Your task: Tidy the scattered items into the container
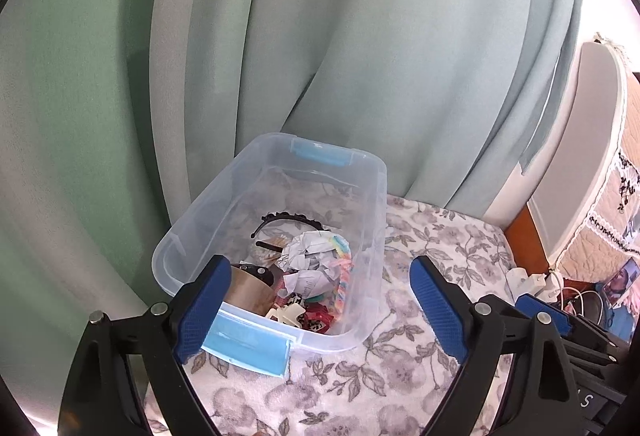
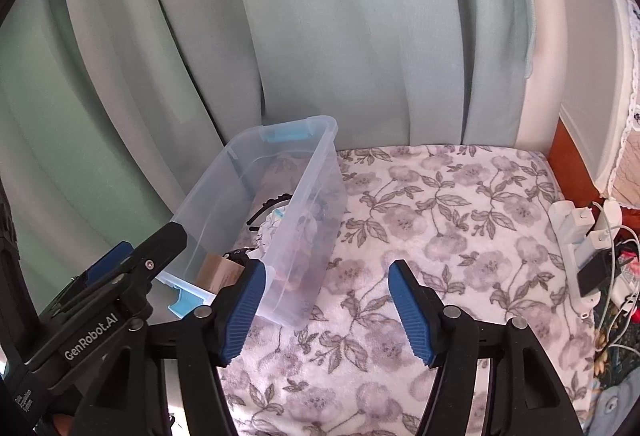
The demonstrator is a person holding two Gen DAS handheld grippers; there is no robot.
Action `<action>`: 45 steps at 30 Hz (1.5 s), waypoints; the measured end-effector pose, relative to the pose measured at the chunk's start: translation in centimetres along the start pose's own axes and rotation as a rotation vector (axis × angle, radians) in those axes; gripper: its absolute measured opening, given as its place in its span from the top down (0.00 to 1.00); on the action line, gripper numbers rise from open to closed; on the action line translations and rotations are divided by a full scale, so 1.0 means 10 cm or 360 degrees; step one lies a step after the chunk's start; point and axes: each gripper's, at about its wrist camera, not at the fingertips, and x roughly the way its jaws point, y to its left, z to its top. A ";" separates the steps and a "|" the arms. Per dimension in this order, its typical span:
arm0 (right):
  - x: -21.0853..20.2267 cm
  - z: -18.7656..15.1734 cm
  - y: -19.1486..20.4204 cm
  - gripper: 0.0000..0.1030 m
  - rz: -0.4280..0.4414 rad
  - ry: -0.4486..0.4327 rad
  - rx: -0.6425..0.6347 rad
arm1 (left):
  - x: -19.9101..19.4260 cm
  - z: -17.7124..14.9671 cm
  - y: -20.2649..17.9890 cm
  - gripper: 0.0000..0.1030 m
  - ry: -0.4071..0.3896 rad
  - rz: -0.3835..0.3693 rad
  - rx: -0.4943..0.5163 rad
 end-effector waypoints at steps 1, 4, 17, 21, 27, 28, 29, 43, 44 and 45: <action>-0.03 -0.01 -0.02 0.30 -0.0011 -0.0001 0.0007 | -0.02 -0.01 -0.02 0.10 -0.0002 0.0005 0.0008; -0.07 -0.05 -0.10 0.22 -0.0041 -0.0003 0.0042 | -0.08 -0.03 -0.09 0.10 -0.0026 0.0019 0.0048; -0.32 -0.11 -0.29 0.00 -0.0103 -0.0057 0.0119 | -0.25 -0.12 -0.23 0.01 -0.0052 0.0022 0.0103; -0.38 -0.14 -0.28 0.00 -0.0121 -0.0067 0.0113 | -0.28 -0.15 -0.25 0.01 -0.0046 0.0015 0.0116; -0.44 -0.19 -0.27 0.00 -0.0136 -0.0072 0.0100 | -0.30 -0.18 -0.23 0.01 -0.0030 -0.0013 0.0104; -0.44 -0.20 -0.27 0.00 -0.0141 -0.0070 0.0095 | -0.31 -0.19 -0.23 0.01 -0.0028 -0.0011 0.0107; -0.45 -0.21 -0.27 0.00 -0.0146 -0.0067 0.0093 | -0.31 -0.19 -0.23 0.01 -0.0028 -0.0012 0.0109; -0.51 -0.25 -0.18 0.00 -0.0177 -0.0067 0.0068 | -0.34 -0.27 -0.23 0.01 0.0011 0.0076 0.0143; -0.51 -0.26 -0.17 0.00 -0.0178 -0.0066 0.0067 | -0.35 -0.27 -0.23 0.01 0.0012 0.0078 0.0144; -0.52 -0.26 -0.17 0.00 -0.0179 -0.0066 0.0066 | -0.35 -0.27 -0.23 0.01 0.0012 0.0077 0.0147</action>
